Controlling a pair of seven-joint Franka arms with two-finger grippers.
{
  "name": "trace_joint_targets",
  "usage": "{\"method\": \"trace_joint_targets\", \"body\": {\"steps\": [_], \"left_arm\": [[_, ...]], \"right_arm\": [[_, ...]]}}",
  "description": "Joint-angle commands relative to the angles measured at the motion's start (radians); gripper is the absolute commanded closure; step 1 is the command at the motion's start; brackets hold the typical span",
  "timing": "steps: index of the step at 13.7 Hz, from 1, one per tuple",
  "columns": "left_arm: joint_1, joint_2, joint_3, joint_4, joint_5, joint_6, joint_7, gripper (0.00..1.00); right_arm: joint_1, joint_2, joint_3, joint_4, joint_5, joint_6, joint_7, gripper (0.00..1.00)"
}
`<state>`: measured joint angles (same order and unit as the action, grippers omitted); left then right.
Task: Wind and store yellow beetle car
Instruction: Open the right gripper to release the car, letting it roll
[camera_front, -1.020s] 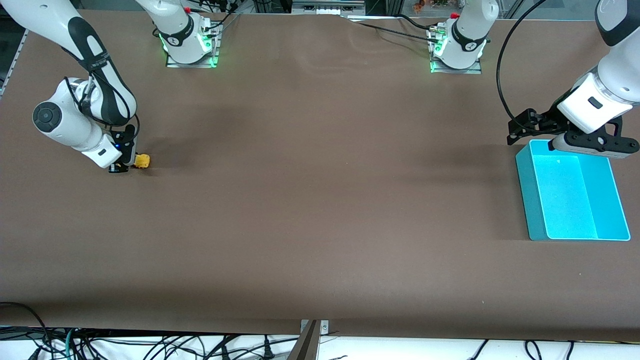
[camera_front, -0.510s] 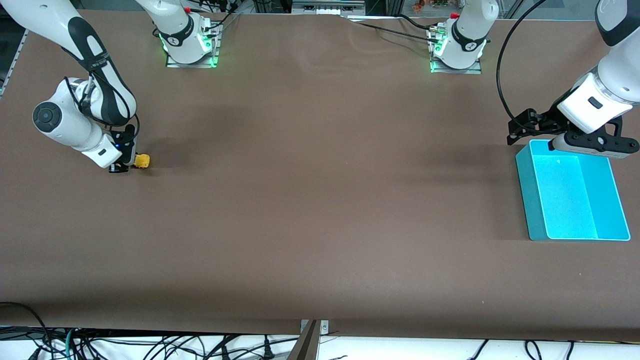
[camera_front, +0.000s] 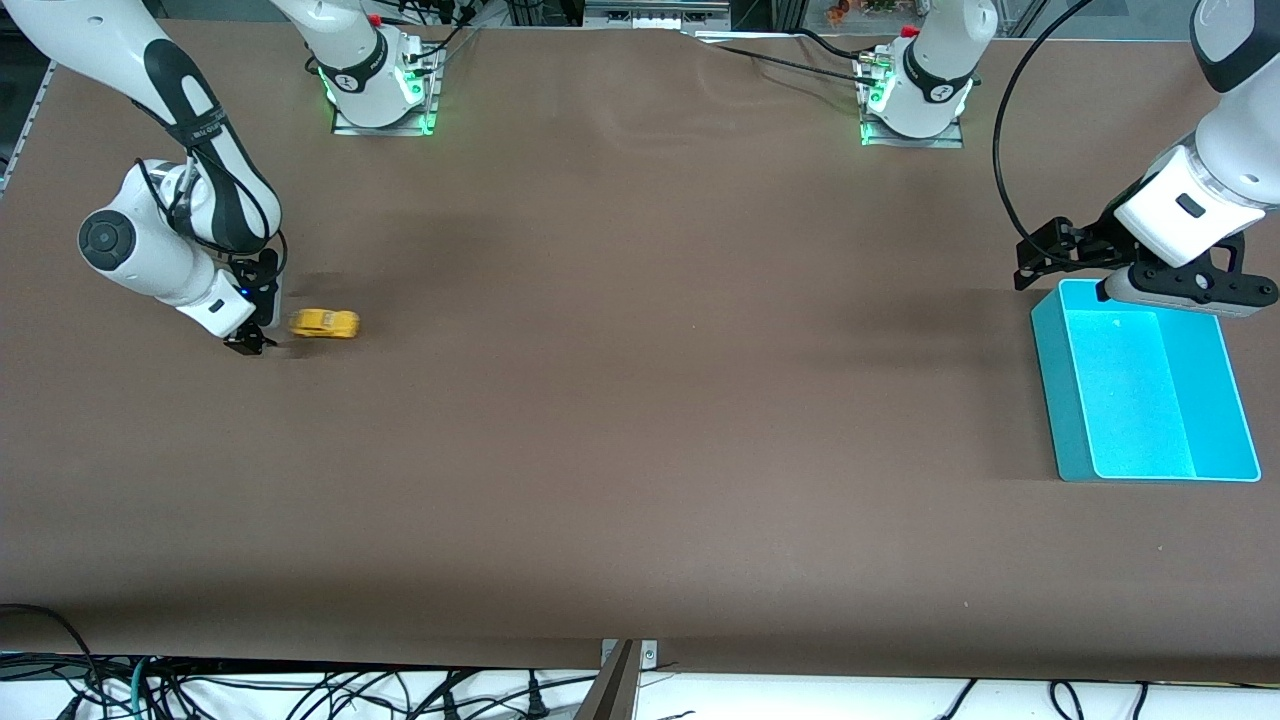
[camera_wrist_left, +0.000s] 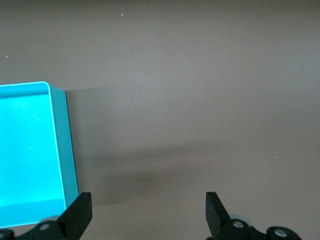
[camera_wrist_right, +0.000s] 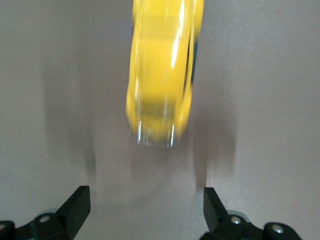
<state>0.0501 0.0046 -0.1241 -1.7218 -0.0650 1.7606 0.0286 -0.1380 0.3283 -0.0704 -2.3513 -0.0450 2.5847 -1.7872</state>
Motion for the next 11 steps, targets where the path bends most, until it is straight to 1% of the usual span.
{"method": "trace_joint_targets", "body": {"steps": [1,3,5,7,11], "left_arm": [[0.002,0.012,0.0,0.028,-0.022,-0.02,0.024,0.0],[0.004,0.012,0.0,0.028,-0.022,-0.02,0.022,0.0],[0.002,0.014,0.0,0.03,-0.022,-0.02,0.027,0.0],[0.002,0.017,0.0,0.028,-0.022,-0.02,0.022,0.0],[0.002,0.057,-0.002,0.03,-0.024,-0.017,0.03,0.0]], "right_arm": [[-0.005,-0.037,0.009,0.006,-0.013,-0.07,-0.001,0.0],[-0.005,-0.058,0.009,0.018,-0.004,-0.078,0.002,0.0],[-0.005,-0.077,0.021,0.068,-0.003,-0.167,0.102,0.0],[-0.003,-0.066,0.061,0.165,-0.003,-0.265,0.219,0.0],[0.017,0.0,0.15,0.39,0.0,-0.385,0.473,0.0]]}}
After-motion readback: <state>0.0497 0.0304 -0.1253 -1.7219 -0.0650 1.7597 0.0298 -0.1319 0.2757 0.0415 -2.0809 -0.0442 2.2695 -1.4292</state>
